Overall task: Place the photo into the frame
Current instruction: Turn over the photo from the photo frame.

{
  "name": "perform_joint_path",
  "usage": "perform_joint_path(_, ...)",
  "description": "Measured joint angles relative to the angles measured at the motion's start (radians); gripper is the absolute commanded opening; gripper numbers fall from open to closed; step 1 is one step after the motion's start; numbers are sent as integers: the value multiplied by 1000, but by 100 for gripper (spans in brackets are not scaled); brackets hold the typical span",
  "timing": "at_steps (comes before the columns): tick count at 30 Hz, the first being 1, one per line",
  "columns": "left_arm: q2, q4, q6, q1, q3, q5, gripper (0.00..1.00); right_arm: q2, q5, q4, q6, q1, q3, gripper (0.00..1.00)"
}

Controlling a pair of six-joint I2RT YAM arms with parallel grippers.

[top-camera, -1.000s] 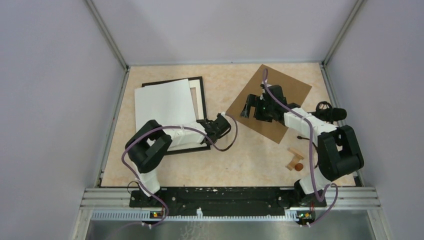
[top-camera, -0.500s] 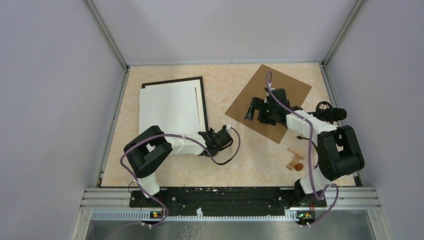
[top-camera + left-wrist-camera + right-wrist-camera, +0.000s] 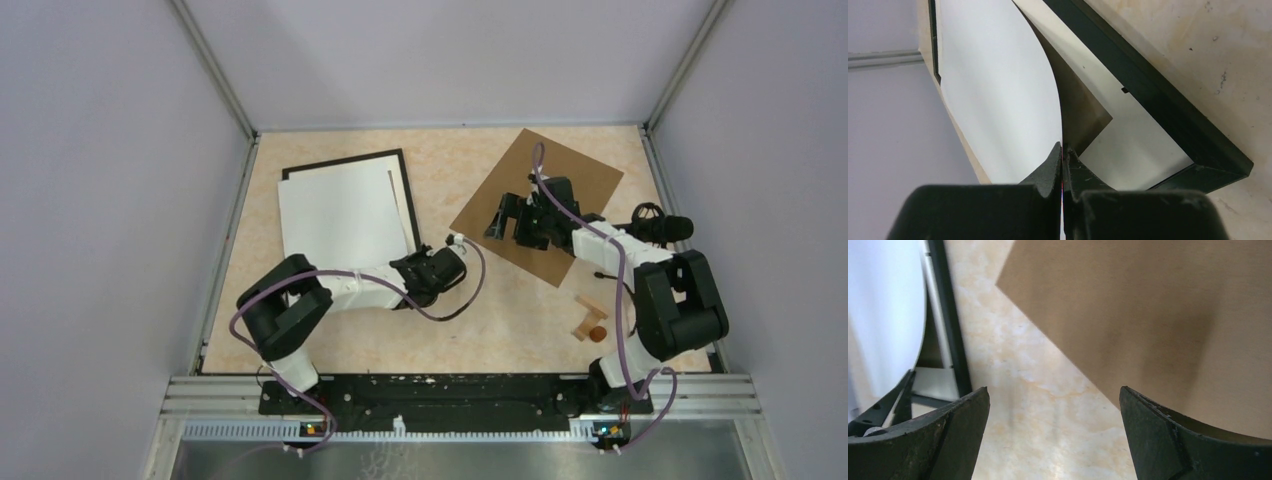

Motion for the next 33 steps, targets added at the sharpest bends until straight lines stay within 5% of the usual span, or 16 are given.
perform_joint_path(6,-128,1,-53,3,-26,31,0,111,-199,154,156,14,14,98)
perform_joint_path(10,-179,1,-61,5,-47,74,15,223,-286,224,259,51,85,96)
perform_joint_path(14,-178,-35,-90,5,-46,122,58,315,-352,307,338,93,185,95)
perform_joint_path(19,-243,-90,-137,6,-58,210,95,391,-399,449,430,154,225,90)
perform_joint_path(25,-484,-135,-194,98,-57,423,98,486,-422,558,507,233,227,79)
perform_joint_path(29,-667,-133,-259,339,-57,656,98,517,-422,572,522,271,227,71)
perform_joint_path(33,-744,-126,-355,497,-57,701,98,517,-408,570,505,289,227,70)
